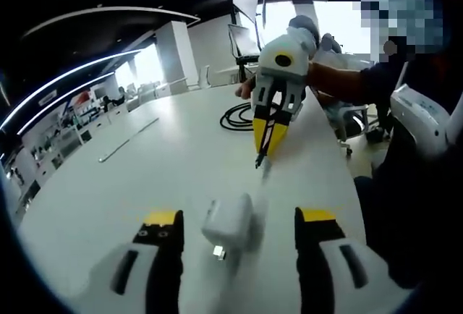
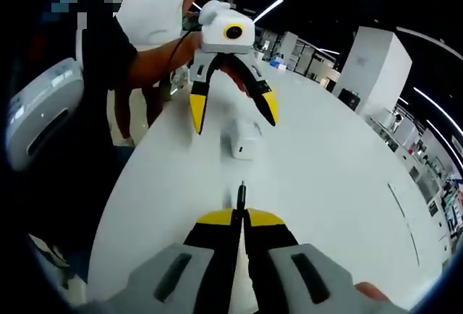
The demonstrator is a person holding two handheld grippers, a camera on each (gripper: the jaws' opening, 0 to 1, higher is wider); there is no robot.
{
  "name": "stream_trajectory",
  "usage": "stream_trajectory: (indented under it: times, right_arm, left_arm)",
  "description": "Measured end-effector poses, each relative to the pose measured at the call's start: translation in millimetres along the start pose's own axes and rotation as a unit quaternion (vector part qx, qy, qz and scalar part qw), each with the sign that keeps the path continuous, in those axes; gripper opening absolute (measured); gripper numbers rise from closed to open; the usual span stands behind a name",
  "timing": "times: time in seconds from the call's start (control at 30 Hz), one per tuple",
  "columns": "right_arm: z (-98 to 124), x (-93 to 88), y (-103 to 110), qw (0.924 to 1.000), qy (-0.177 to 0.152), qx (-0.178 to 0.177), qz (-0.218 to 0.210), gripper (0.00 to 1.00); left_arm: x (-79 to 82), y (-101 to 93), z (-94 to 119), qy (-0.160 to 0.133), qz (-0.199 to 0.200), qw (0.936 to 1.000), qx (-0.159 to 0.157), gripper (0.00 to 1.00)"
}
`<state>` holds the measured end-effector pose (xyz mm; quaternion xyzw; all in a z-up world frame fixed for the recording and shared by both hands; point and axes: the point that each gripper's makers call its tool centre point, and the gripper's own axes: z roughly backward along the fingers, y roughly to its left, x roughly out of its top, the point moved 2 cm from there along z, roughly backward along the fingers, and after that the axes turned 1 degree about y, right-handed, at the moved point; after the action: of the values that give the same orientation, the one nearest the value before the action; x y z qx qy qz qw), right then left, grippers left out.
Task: Plug the desk Type‑C cable into the charger adapter.
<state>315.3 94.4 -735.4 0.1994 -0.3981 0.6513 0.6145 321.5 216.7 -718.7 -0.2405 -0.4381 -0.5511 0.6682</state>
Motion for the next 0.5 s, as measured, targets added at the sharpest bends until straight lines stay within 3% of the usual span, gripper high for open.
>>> stream_trajectory:
  times: [0.5]
  right_arm:
    - [3,2.3,3,1.0000,-0.006,0.001,0.000,0.03]
  left_arm:
    - [-7.0,9.8,-12,0.018,0.005,0.9997,-0.018,0.48]
